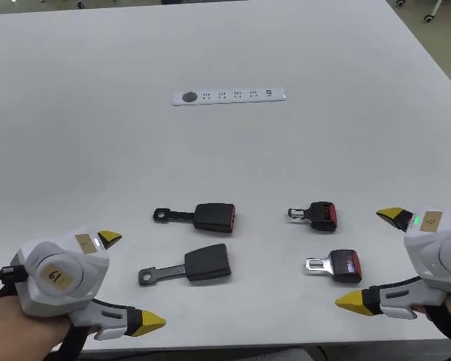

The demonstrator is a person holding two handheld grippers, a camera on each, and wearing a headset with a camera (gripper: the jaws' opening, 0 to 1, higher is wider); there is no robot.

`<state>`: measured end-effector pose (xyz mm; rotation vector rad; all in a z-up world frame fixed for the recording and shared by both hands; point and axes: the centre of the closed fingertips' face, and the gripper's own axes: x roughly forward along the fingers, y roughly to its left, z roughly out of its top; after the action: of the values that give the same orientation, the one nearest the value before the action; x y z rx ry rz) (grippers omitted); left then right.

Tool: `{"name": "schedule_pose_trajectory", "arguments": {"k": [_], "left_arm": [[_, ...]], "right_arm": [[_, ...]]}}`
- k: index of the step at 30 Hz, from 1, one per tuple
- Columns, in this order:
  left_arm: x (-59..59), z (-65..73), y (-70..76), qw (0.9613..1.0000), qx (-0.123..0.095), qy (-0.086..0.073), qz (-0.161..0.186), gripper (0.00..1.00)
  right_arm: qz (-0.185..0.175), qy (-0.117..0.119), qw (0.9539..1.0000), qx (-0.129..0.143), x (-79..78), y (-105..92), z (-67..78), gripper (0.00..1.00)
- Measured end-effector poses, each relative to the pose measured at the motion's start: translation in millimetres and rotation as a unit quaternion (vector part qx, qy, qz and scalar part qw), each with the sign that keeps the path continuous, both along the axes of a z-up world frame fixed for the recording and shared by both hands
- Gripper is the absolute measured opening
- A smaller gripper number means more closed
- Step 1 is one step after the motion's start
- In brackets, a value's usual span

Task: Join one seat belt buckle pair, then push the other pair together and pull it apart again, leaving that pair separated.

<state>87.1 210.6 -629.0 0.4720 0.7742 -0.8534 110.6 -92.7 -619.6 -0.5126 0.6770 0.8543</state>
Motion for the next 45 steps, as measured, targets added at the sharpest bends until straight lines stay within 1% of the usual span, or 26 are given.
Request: {"name": "schedule_pose_trajectory", "arguments": {"k": [3, 7, 13, 14, 15, 17, 18, 19, 22, 25, 28, 29, 32, 35, 37, 41, 43, 45], "left_arm": [[-0.9, -0.3, 0.4, 1.0000, 0.005, -0.001, -0.002, 0.94], [-1.3, -1.7, 3.1, 1.0000, 0.003, 0.002, 0.001, 0.94], [-2.1, -1.5, 2.9, 1.0000, 0.003, 0.003, 0.002, 0.93], [-2.0, -1.7, 2.8, 1.0000, 0.002, 0.003, 0.002, 0.93], [-1.7, -1.8, 2.8, 1.0000, 0.002, 0.003, 0.003, 0.93], [1.9, -0.2, 3.1, 0.9999, 0.004, -0.009, 0.003, 0.94], [1.5, 1.1, 1.8, 0.9999, 0.001, -0.010, 0.003, 0.93], [1.5, 1.8, 1.2, 0.9999, -0.001, -0.010, 0.003, 0.92], [1.1, 2.5, 0.3, 0.9999, 0.001, -0.010, 0.002, 0.92], [3.2, 1.8, 2.9, 0.9999, 0.001, -0.009, 0.005, 0.92], [1.5, 1.1, 2.1, 1.0000, -0.001, -0.005, 0.005, 0.94], [0.5, 0.5, 1.8, 1.0000, 0.002, -0.004, 0.003, 0.95], [0.3, -1.0, 1.9, 1.0000, 0.004, -0.003, 0.001, 0.95], [-2.5, -0.5, -1.8, 1.0000, -0.001, 0.001, -0.005, 0.90], [-6.5, -0.2, -4.0, 0.9998, 0.006, -0.007, -0.019, 0.89], [-3.3, -2.2, -0.1, 0.9998, 0.005, -0.007, -0.017, 0.84], [-2.7, -2.8, -2.9, 0.9998, 0.004, -0.005, -0.017, 0.83], [-2.2, -4.6, -5.1, 0.9997, 0.009, -0.003, -0.024, 0.83]], "right_arm": [[0.000, -0.001, 1.0000, 0.005, -0.8, 1.3, 1.2, 0.94], [-0.006, -0.001, 0.9999, 0.011, -1.3, 1.6, 1.7, 0.94], [-0.004, -0.004, 0.9999, 0.009, -1.8, -0.1, 2.6, 0.92], [-0.006, -0.004, 0.9999, 0.007, -1.2, -1.2, 2.6, 0.93], [-0.012, -0.010, 0.9999, 0.002, 0.6, -3.6, 3.7, 0.94], [-0.012, -0.001, 0.9999, 0.005, -1.6, -3.7, 3.7, 0.89], [-0.012, -0.001, 0.9999, 0.006, -1.5, -3.8, 3.8, 0.89], [-0.011, -0.002, 0.9999, 0.003, -1.4, -4.4, 3.2, 0.89], [-0.010, 0.004, 0.9999, 0.005, -3.4, -3.2, 2.4, 0.86], [-0.003, 0.003, 1.0000, 0.002, -4.5, -1.8, 3.7, 0.87], [0.002, 0.003, 1.0000, 0.000, -3.8, -1.0, 4.4, 0.87], [0.003, 0.002, 1.0000, -0.001, -3.4, -1.0, 4.5, 0.87], [0.008, 0.003, 1.0000, -0.002, -2.6, 0.0, 4.7, 0.86], [0.012, 0.002, 0.9999, -0.004, -0.9, -0.2, 4.3, 0.84], [0.014, 0.000, 0.9999, -0.008, -0.5, -0.8, 4.3, 0.84], [0.019, 0.003, 0.9998, -0.009, -2.0, -0.3, 1.8, 0.81], [0.020, 0.010, 0.9997, -0.009, -3.0, 0.3, -0.8, 0.79], [0.027, 0.014, 0.9995, -0.011, -4.6, 1.6, -2.9, 0.75]]}}
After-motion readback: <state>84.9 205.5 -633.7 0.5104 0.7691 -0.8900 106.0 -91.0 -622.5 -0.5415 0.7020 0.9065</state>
